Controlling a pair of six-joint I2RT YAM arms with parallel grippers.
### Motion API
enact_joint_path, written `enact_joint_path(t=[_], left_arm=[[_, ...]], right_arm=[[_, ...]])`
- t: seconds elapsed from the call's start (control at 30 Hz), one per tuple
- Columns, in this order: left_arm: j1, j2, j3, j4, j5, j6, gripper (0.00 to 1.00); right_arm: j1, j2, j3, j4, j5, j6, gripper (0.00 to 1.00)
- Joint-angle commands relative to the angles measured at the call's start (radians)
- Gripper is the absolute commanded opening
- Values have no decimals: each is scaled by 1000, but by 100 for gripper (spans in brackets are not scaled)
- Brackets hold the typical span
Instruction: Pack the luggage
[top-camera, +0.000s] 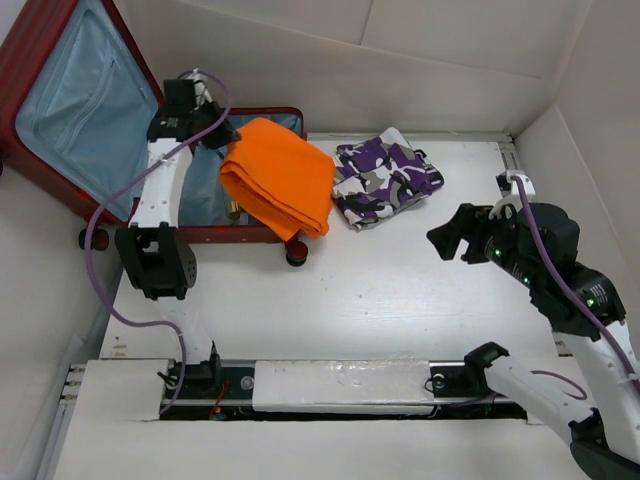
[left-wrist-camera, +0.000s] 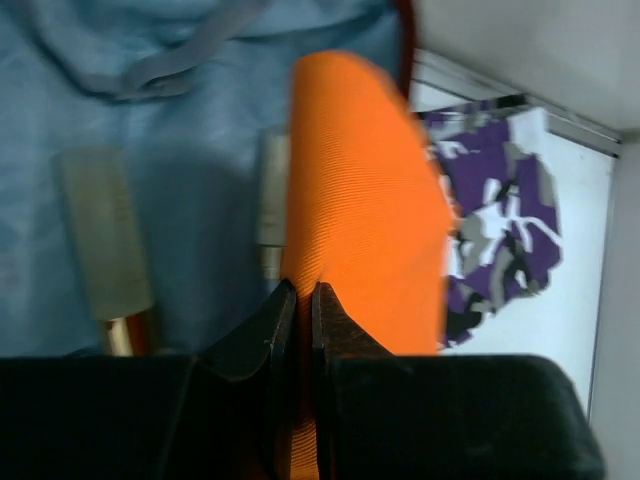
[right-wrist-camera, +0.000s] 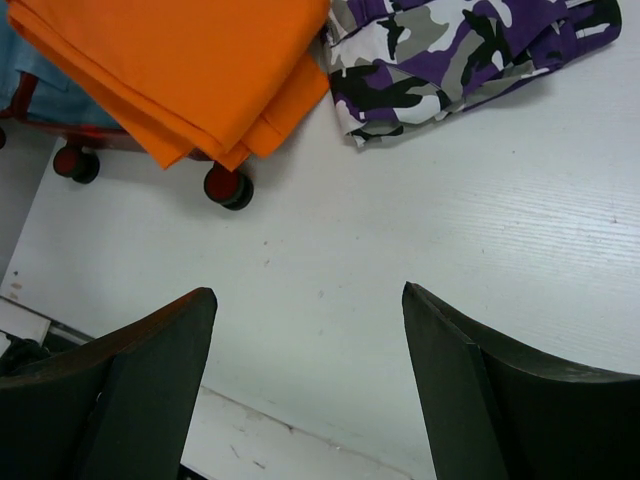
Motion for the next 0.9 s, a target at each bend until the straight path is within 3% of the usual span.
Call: enact_joint_path(t=[0.0,0.17,0.6,0.67,0.73,0.77,0.87], left_arm=[[124,-26,-51,149,85,51,0],[266,48,-69,197,133,11,0],[371,238,53,329,196,-179,0],[380,214,2,372,196,-192,20],[380,171,-10,394,196,-203,60],[380,152,-23,394,211,-203,87],[337,19,-85,404,207,-187,100]], right_arm=[[10,-1,25,66,7,-15,81],[10,17,25,57,7,-5,81],[19,118,-4,48,7,13,81],[19,129,-13,58,7,13,81],[19,140,-13,58,7,13,81],[28,140,-13,58,16,13,81],[28,140,-25,78,34,13,81]])
